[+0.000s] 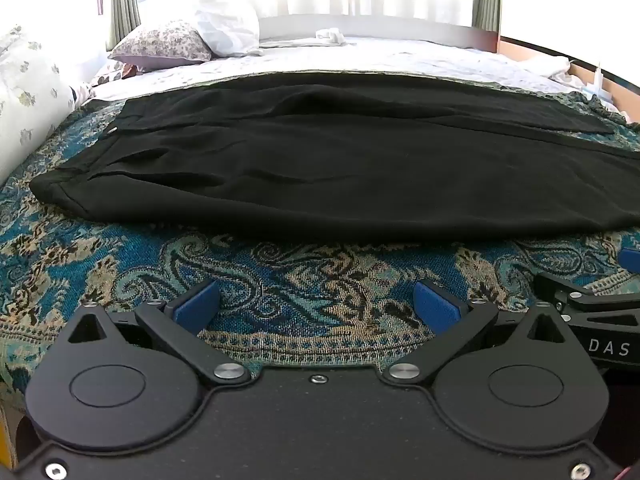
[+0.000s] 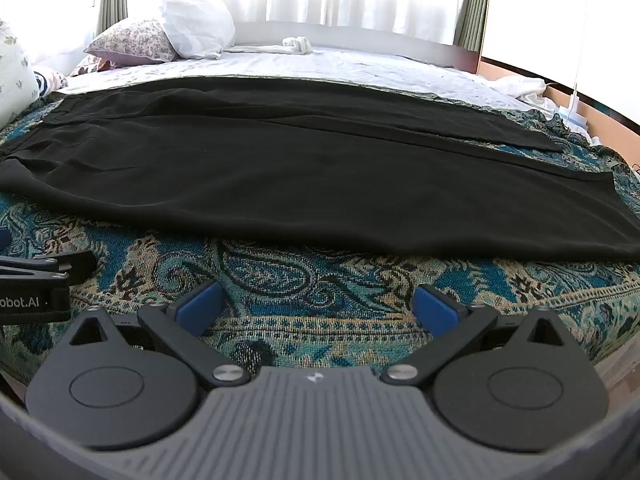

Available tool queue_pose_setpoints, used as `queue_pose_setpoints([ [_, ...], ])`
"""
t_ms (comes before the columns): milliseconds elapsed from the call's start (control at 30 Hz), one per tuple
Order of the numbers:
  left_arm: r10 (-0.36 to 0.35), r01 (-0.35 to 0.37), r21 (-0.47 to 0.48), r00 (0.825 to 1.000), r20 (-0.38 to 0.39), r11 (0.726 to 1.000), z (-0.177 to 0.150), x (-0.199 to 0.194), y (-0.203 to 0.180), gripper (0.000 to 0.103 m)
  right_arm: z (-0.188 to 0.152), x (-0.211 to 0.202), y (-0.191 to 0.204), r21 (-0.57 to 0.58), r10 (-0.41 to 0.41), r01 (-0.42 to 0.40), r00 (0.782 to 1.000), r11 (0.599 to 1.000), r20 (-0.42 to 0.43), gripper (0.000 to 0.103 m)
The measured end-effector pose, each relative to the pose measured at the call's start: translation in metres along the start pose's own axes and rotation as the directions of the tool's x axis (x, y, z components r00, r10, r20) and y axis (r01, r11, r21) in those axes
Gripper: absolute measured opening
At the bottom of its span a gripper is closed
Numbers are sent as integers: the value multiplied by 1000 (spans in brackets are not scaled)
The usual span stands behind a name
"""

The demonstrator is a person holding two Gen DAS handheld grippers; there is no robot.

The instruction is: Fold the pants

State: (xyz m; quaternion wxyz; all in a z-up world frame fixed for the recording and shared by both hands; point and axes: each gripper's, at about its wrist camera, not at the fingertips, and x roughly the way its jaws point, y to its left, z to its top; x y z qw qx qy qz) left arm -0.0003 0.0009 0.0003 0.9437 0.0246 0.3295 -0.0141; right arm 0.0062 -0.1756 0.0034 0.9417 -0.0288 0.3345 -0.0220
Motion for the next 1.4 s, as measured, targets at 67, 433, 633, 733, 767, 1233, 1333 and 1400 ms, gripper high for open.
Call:
queue_pose_setpoints([
  [67, -5, 5, -1, 1000, -2, 1000, -1, -1, 0, 103, 0, 0, 0, -1, -1, 1, 1000, 1000, 1, 103],
  [433, 2, -2, 0, 1000, -16, 1000, 4, 2, 3, 103, 0, 0, 0, 0, 0, 0, 1000, 1000, 2, 103],
  [633, 2, -2, -1, 1000, -13, 1000, 3, 1, 2, 103, 0, -1, 0, 0, 0, 0, 1000, 1000, 2, 103],
  [733, 3, -3, 0, 1000, -14, 1000, 3, 1, 2, 103, 0, -1, 0, 0, 0, 0, 1000, 1000, 2, 103],
  [767, 3, -3, -1, 1000, -14, 1000, 3, 1, 2, 103, 0, -1, 0, 0, 0, 0, 1000, 1000, 2, 103],
  [1233, 4, -4, 1, 1000, -14, 1000, 2, 1, 2, 103, 0, -2, -1, -1, 0, 0, 1000, 1000, 2, 103],
  [1333, 5, -4, 2, 1000, -14, 1000, 2, 1, 2, 103, 0, -2, -1, -1, 0, 0, 1000, 1000, 3, 103],
  [1400, 4, -4, 2, 1000, -14, 1000, 2, 1, 2, 103, 0, -2, -1, 0, 0, 0, 1000, 1000, 2, 103],
])
